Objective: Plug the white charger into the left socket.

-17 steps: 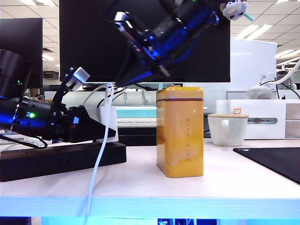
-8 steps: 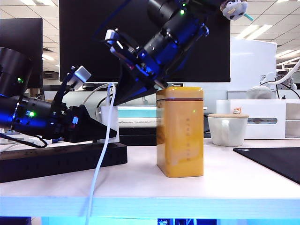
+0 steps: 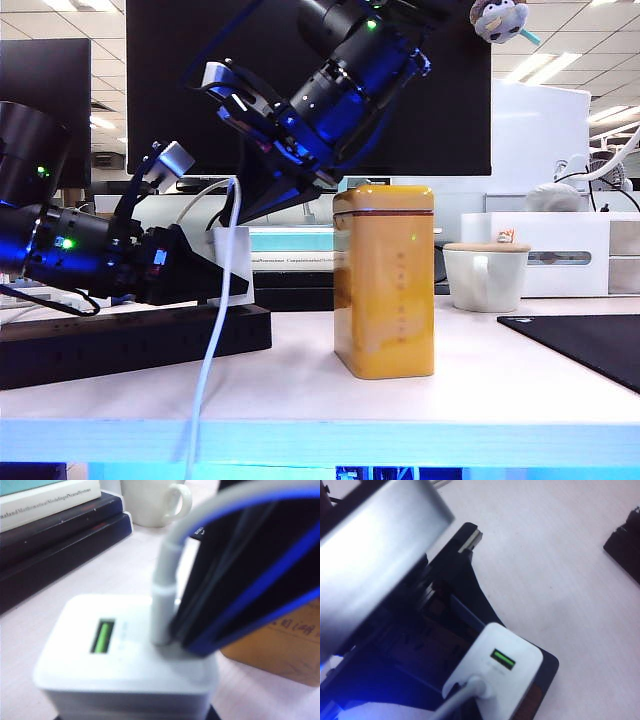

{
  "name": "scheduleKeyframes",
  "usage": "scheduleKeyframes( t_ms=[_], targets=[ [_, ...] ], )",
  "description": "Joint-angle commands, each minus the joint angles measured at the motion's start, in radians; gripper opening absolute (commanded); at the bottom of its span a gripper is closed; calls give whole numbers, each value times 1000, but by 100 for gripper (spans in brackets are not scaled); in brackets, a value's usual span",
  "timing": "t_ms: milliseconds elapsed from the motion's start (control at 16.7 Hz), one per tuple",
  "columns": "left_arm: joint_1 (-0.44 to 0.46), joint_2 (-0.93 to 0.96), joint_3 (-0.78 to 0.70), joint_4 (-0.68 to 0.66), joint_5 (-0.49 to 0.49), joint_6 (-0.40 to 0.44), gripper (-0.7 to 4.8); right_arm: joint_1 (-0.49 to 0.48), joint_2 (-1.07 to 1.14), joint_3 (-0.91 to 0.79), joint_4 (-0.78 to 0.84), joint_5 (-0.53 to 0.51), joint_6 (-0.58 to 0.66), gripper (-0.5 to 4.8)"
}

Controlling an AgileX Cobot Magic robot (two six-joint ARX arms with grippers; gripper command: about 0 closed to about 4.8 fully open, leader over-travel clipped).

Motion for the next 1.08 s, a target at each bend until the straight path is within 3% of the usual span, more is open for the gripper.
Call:
scheduleKeyframes(
  t_ms=[60, 480, 1081],
  targets=[
    [-6, -4, -5, -53, 22, 17, 150, 1, 35, -12, -129, 45, -6, -6],
    [-6, -4, -5, -114, -10, 48, 150, 2, 43, -12, -200, 106, -13, -6],
    [-6, -5, -6, -184, -65, 78, 150, 2, 79, -12, -252, 111, -5, -6]
  ],
)
